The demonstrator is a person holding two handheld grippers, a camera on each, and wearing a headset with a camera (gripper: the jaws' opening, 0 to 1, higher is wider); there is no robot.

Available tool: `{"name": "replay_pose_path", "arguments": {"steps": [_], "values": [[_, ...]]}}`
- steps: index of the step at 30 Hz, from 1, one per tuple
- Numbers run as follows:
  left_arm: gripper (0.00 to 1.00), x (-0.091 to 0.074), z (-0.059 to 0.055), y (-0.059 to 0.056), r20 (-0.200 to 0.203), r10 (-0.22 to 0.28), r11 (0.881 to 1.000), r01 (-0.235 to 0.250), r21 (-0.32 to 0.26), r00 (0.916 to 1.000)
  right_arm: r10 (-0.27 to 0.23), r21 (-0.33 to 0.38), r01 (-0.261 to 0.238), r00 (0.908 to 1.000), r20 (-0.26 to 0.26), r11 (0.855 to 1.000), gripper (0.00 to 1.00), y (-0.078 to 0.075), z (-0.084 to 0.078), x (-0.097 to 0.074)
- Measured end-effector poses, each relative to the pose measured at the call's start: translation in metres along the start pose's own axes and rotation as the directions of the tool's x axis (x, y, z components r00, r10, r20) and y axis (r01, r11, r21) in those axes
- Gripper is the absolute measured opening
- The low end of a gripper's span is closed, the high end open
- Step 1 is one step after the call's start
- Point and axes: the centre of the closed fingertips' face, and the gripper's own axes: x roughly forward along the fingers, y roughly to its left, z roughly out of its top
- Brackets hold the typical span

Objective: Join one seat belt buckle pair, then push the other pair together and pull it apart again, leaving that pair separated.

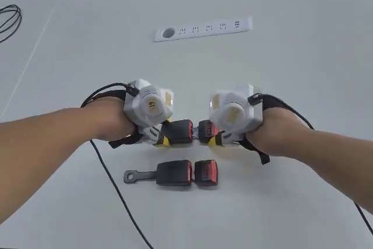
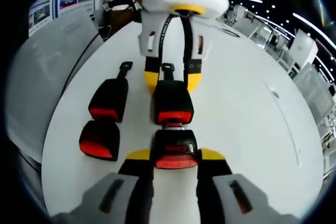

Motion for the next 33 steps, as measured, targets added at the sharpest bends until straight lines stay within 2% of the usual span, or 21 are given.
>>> {"name": "replay_pose_path", "arguments": {"steps": [6, 17, 23, 28, 33], "values": [[0.3, 0.0, -0.001, 0.0, 0.001, 0.002, 1.0, -0.002, -0.004, 1.0, 0.007, 0.008, -0.007, 0.9997, 0.024, 1.0, 0.28, -0.001, 0.001, 0.0], [0.3, -0.002, 0.002, -0.004, 0.01, 0.004, 1.0, -0.004, -0.008, 0.9999, 0.006, -0.005, -0.006, 0.9995, 0.032, 1.0, 0.29, -0.001, 0.0, -0.002], [0.3, -0.003, 0.003, -0.004, 0.013, 0.002, 1.0, -0.002, -0.024, 0.9999, 0.007, 0.015, -0.008, 0.9994, 0.035, 1.0, 0.29, -0.003, -0.015, -0.014], [0.3, -0.004, 0.002, -0.004, 0.025, 0.004, 1.0, -0.004, -0.027, 0.9997, 0.002, 0.01, -0.002, 0.9996, 0.03, 1.0, 0.29, -0.003, -0.016, -0.015], [0.3, -0.004, 0.002, -0.004, 0.024, 0.003, 1.0, -0.003, -0.016, 0.9997, -0.016, 0.027, 0.016, 0.9997, 0.018, 1.0, 0.29, -0.006, -0.032, -0.027]]}}
